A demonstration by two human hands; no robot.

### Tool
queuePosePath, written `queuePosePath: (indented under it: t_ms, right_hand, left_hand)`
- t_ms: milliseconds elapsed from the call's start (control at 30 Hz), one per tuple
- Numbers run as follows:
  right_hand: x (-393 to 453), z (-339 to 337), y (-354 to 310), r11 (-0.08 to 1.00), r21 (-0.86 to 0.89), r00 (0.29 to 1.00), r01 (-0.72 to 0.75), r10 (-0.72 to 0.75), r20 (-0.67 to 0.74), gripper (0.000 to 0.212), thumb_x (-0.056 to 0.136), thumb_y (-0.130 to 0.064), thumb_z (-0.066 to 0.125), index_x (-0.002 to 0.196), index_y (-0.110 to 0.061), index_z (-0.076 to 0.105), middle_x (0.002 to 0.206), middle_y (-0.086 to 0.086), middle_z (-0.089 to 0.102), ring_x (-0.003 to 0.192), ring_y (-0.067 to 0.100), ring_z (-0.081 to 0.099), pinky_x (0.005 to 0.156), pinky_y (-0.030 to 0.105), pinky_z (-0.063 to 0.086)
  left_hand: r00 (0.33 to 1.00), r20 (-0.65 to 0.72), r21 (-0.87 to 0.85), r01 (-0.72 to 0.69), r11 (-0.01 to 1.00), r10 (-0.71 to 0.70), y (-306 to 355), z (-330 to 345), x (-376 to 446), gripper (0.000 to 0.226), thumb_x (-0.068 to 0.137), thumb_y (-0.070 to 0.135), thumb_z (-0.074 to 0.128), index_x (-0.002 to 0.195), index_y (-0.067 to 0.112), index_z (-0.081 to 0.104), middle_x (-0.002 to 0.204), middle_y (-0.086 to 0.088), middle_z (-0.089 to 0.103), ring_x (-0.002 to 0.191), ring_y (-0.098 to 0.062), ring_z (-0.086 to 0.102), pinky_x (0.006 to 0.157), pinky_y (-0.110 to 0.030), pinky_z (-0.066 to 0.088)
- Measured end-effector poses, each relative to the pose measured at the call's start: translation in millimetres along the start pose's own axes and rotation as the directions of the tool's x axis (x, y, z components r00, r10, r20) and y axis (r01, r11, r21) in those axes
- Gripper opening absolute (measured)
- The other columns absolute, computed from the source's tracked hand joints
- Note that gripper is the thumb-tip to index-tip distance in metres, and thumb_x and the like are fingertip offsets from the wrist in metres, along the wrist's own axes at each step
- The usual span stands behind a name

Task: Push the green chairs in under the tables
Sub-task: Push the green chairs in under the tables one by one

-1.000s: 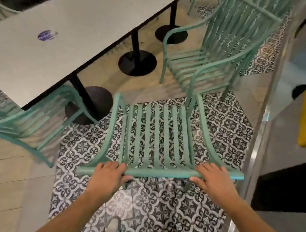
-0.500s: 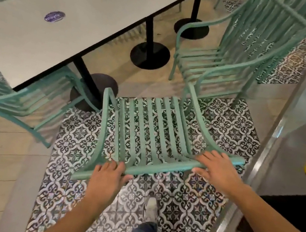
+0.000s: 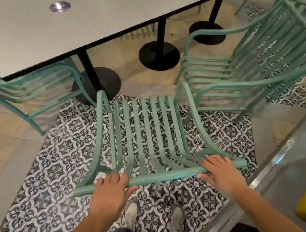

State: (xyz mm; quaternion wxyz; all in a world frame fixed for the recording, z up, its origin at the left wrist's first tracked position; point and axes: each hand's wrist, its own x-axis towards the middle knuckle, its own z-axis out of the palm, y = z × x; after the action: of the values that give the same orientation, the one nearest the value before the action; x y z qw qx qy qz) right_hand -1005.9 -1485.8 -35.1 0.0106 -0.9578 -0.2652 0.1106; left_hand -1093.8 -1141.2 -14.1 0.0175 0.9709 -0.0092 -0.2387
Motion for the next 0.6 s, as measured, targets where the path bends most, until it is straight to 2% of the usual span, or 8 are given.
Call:
queuePosePath:
  t_ms: [100, 233, 300, 367, 433, 500, 533, 600]
  right_hand:
    - [5.4, -2.6, 25.8, 0.999, 0.032, 0.998, 0.024, -0.022, -0.062, 0.066, 0.094, -0.068, 0.005, 0.112, -0.035, 0.06, 0.096, -0.02, 0.053, 0.088, 0.005, 0.052, 0.078, 0.026, 0.043]
    - [8.0, -3.2, 49.7, 0.998, -0.016, 0.997, 0.067, -0.066, 0.029, 0.069, 0.087, -0.074, 0.003, 0.138, -0.045, 0.041, 0.114, -0.022, 0.052, 0.108, 0.003, 0.045, 0.095, 0.029, 0.037]
    - [4.3, -2.9, 54.0, 0.997, 0.059, 0.99, -0.059, 0.066, -0.124, 0.059, 0.091, -0.073, 0.021, 0.132, -0.041, 0.05, 0.123, -0.014, 0.054, 0.116, 0.012, 0.046, 0.099, 0.039, 0.038]
    - [-1.1, 0.0, 59.1, 0.907, 0.291, 0.871, -0.304, 0.389, -0.3, 0.054, 0.088, -0.061, 0.051, 0.13, -0.028, 0.053, 0.136, 0.003, 0.049, 0.126, 0.027, 0.043, 0.104, 0.049, 0.035]
    - [-6.6, -2.4, 55.3, 0.539, 0.711, 0.579, -0.451, 0.783, -0.225, 0.077, 0.08, -0.059, 0.065, 0.138, -0.015, 0.043, 0.143, 0.015, 0.043, 0.129, 0.034, 0.041, 0.106, 0.049, 0.037]
    - [-2.6, -6.1, 49.4, -0.13, 0.941, 0.345, -0.313, 0.907, 0.24, 0.084, 0.081, -0.052, 0.068, 0.144, -0.01, 0.031, 0.144, 0.015, 0.041, 0.129, 0.03, 0.043, 0.106, 0.039, 0.037]
    - [2.9, -5.5, 46.1, -0.419, 0.879, 0.363, -0.227, 0.801, 0.475, 0.076, 0.084, -0.043, 0.068, 0.144, -0.013, 0.031, 0.144, 0.013, 0.042, 0.129, 0.028, 0.043, 0.106, 0.039, 0.037]
    - [13.6, -7.8, 39.9, -0.695, 0.69, 0.486, -0.2, 0.542, 0.686, 0.051, 0.089, -0.032, 0.064, 0.134, -0.018, 0.045, 0.139, 0.009, 0.048, 0.125, 0.026, 0.047, 0.102, 0.047, 0.04]
  left_hand:
    - [0.999, 0.001, -0.005, 0.041, 0.999, -0.041, 22.2, 2.5, 7.3, 0.067, 0.092, 0.066, 0.0, 0.138, 0.031, 0.035, 0.137, 0.006, 0.049, 0.128, -0.016, 0.043, 0.112, -0.042, 0.03]
    - [0.988, -0.083, -0.108, 0.12, 0.987, -0.13, 44.9, 1.1, 2.3, 0.065, 0.09, 0.071, 0.011, 0.128, 0.033, 0.048, 0.125, 0.012, 0.055, 0.119, -0.011, 0.048, 0.109, -0.038, 0.033]
    - [0.966, -0.126, -0.222, 0.193, 0.956, -0.224, 42.3, 2.0, 0.5, 0.07, 0.087, 0.074, 0.009, 0.119, 0.032, 0.055, 0.115, 0.012, 0.057, 0.113, -0.011, 0.05, 0.107, -0.039, 0.035]
    - [0.878, -0.218, -0.402, 0.318, 0.859, -0.427, 29.4, 12.5, -1.7, 0.064, 0.088, 0.073, 0.018, 0.109, 0.028, 0.059, 0.106, 0.007, 0.057, 0.103, -0.015, 0.052, 0.1, -0.043, 0.041]
    - [0.687, -0.208, -0.593, 0.477, 0.649, -0.696, 14.2, 24.9, -8.6, 0.061, 0.087, 0.068, 0.038, 0.119, 0.018, 0.056, 0.108, -0.004, 0.058, 0.098, -0.023, 0.054, 0.09, -0.046, 0.049]
    - [0.48, 0.075, -0.865, 0.468, 0.183, -0.874, 5.4, 26.7, -16.1, 0.074, 0.082, 0.065, 0.053, 0.133, 0.012, 0.043, 0.115, -0.014, 0.056, 0.098, -0.031, 0.056, 0.085, -0.046, 0.052]
    - [0.424, 0.294, -0.916, 0.382, -0.126, -0.857, 5.8, 23.4, -18.9, 0.073, 0.082, 0.059, 0.06, 0.134, 0.011, 0.041, 0.118, -0.016, 0.054, 0.1, -0.033, 0.056, 0.086, -0.047, 0.052]
    - [0.506, 0.624, -0.759, 0.211, -0.616, -0.595, 10.0, 11.4, -15.4, 0.058, 0.084, 0.049, 0.067, 0.125, 0.012, 0.049, 0.117, -0.017, 0.053, 0.106, -0.037, 0.055, 0.09, -0.053, 0.05]
